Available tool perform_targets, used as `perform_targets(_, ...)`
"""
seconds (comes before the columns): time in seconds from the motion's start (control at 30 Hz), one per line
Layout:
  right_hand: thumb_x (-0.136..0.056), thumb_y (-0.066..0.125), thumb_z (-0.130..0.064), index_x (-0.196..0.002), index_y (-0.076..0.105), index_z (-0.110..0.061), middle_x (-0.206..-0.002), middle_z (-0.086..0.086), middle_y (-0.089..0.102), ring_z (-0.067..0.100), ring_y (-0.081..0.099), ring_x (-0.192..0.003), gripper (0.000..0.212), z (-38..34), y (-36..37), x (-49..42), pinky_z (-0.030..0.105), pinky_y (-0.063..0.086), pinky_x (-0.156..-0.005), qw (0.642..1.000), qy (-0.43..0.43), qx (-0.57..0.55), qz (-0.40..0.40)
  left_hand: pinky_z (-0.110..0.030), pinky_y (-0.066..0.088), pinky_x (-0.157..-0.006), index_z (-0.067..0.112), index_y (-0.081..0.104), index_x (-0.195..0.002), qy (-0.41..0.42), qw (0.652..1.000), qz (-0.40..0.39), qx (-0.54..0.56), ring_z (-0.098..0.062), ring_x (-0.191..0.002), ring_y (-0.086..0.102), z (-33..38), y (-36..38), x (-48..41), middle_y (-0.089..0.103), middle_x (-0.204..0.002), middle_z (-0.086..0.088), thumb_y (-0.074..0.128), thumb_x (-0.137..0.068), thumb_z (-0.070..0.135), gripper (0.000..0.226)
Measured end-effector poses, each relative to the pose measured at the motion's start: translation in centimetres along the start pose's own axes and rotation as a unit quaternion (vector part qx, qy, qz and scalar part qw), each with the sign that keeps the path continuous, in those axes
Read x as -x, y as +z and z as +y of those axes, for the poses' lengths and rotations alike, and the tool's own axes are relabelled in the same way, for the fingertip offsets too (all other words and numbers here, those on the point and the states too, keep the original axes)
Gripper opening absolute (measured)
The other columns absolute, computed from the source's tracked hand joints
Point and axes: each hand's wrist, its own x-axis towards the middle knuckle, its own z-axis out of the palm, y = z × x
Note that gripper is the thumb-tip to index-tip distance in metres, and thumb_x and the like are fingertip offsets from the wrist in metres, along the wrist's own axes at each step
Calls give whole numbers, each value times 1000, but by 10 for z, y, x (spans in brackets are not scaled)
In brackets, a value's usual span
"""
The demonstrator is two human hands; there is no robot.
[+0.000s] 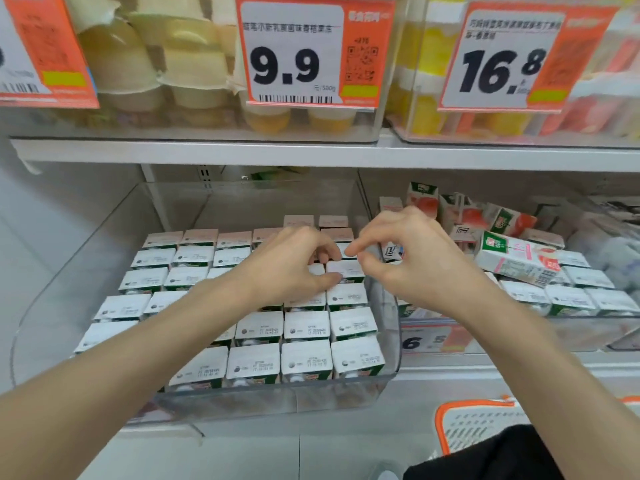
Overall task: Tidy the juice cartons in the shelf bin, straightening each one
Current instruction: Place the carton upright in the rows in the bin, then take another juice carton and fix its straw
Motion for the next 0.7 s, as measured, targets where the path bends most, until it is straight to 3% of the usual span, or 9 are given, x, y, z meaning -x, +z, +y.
perform_targets(0.13,-96,66,-18,-100,80,-38,-103,-23,65,11,44,-106,25,1,1,0,26,34,-100,1000,0,-5,3,-9,33,-62,29,73,-128,6,997,-59,-49,0,-80,52,3,-10,-14,63,-102,15,79,-89,52,46)
perform_targets(0.23,-96,65,-18,-101,81,-37,-104,-23,65,10,43,-105,25,2,2,-1,26,33,-98,1000,2,-2,5,-10,31,-54,24,72,-130,17,994,-90,-68,0,-73,47,9,-10,-19,56,-92,15,76,-94,48,43)
perform_targets(0.33,-95,68,-20,-105,80,-38,-106,-23,65,8,41,-106,24,3,1,-2,26,32,-98,1000,5,1,6,-12,32,-59,23,76,-123,33,993,-100,-55,-7,-74,51,7,-15,-20,58,-87,13,79,-90,44,39)
perform_targets(0.47,-92,74,-36,-122,73,-41,-123,-18,63,10,38,-123,31,1,-3,-2,27,31,-103,999,13,29,-4,-40,50,-65,29,81,-92,21,997,-44,52,-20,-68,55,1,-20,-14,67,-77,-6,90,-70,33,24)
perform_targets(0.57,-86,77,-54,-127,69,-46,-132,-19,58,11,33,-132,42,-4,-7,-2,34,26,-109,999,12,48,-21,-36,48,-67,27,82,-88,17,988,21,151,-10,-69,51,-5,-26,-2,69,-78,-4,88,-65,36,26)
perform_targets(0.63,-85,77,-59,-123,68,-50,-125,-23,60,9,33,-128,40,-8,-7,-2,33,20,-101,999,0,48,-21,-34,50,-72,26,81,-91,25,983,38,179,-9,-74,54,-8,-32,10,71,-83,0,89,-63,36,30)
perform_targets(0.7,-84,76,-59,-119,67,-50,-117,-27,61,4,35,-123,36,-15,-5,-2,30,21,-96,999,-22,38,-8,-33,52,-75,24,81,-95,33,979,62,189,-10,-79,58,-11,-36,25,72,-87,3,93,-68,22,30)
